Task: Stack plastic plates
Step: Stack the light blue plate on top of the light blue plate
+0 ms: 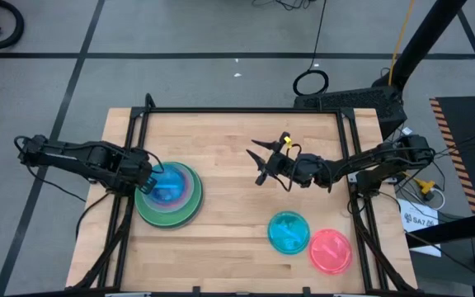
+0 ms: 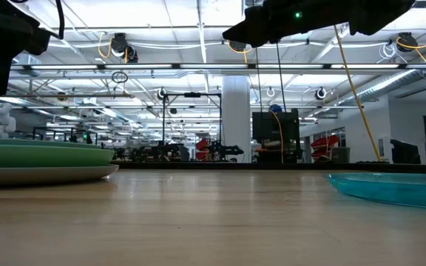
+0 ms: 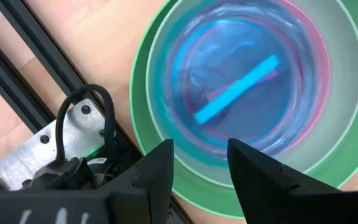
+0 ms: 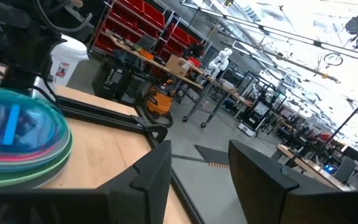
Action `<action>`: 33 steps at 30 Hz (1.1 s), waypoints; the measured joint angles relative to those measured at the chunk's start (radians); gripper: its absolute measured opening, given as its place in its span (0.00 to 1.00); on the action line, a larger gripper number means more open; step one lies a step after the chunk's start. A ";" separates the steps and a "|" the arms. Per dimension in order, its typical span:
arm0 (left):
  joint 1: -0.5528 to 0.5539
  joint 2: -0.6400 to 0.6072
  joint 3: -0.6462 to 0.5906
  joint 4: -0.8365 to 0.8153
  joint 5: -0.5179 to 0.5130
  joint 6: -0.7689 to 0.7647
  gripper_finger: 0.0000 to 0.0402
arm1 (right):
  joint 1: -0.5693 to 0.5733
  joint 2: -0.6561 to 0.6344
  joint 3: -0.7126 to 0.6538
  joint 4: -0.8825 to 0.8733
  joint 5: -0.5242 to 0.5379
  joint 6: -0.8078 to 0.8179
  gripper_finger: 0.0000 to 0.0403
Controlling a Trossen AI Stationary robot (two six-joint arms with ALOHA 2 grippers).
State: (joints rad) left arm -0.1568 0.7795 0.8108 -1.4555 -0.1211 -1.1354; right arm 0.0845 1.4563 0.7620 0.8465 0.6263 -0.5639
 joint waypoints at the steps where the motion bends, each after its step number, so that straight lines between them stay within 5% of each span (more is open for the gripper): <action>1: 0.000 0.000 0.000 0.000 0.001 -0.001 0.39 | 0.000 0.000 0.000 -0.005 0.000 0.004 0.39; 12: -0.014 0.000 0.000 0.078 0.008 0.044 0.39 | 0.000 0.000 0.000 -0.024 0.000 0.051 0.39; 23: -0.065 0.090 -0.049 0.410 -0.230 0.339 0.39 | 0.000 0.000 0.000 -0.031 0.001 0.078 0.39; 33: -0.143 0.157 -0.095 0.602 -0.356 0.521 0.39 | 0.018 0.000 0.004 -0.252 -0.001 0.450 0.39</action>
State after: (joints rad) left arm -0.2995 0.9367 0.7155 -0.8531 -0.4771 -0.6142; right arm 0.1025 1.4565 0.7664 0.5943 0.6249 -0.1143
